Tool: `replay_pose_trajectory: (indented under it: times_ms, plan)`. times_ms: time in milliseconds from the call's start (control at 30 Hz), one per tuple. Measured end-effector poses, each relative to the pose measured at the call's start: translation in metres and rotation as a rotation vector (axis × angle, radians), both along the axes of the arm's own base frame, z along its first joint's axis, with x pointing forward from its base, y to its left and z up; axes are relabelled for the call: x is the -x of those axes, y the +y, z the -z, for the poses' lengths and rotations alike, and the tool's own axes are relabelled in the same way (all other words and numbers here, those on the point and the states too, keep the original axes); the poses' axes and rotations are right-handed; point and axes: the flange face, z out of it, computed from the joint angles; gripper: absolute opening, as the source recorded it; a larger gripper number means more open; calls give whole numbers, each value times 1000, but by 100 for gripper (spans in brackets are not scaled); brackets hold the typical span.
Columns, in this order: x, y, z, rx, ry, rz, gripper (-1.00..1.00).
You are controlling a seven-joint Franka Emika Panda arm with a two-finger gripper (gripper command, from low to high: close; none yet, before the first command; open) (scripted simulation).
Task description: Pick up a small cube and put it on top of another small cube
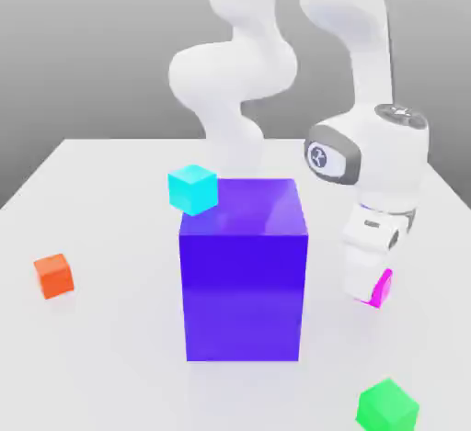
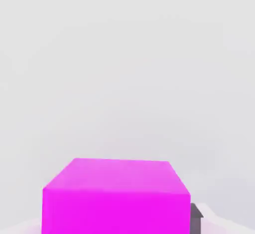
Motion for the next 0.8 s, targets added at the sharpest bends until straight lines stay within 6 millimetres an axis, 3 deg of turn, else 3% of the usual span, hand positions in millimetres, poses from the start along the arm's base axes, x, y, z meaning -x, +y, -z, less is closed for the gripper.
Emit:
replay_pose_trajectory:
  times_ms: [67,300,500,567,667,700,800]
  plan:
    - [-17,-1,-10,1,-1,18,-100]
    - [-112,-3,-34,5,-3,76,-100]
    - [-194,-23,-56,1,1,124,-100]
    - [-209,-29,-47,-2,2,133,-100]
    - [-214,-31,-7,-2,2,136,-100]
    - [-214,-31,1,-1,2,136,100]
    - [-214,-31,1,-1,2,136,100]
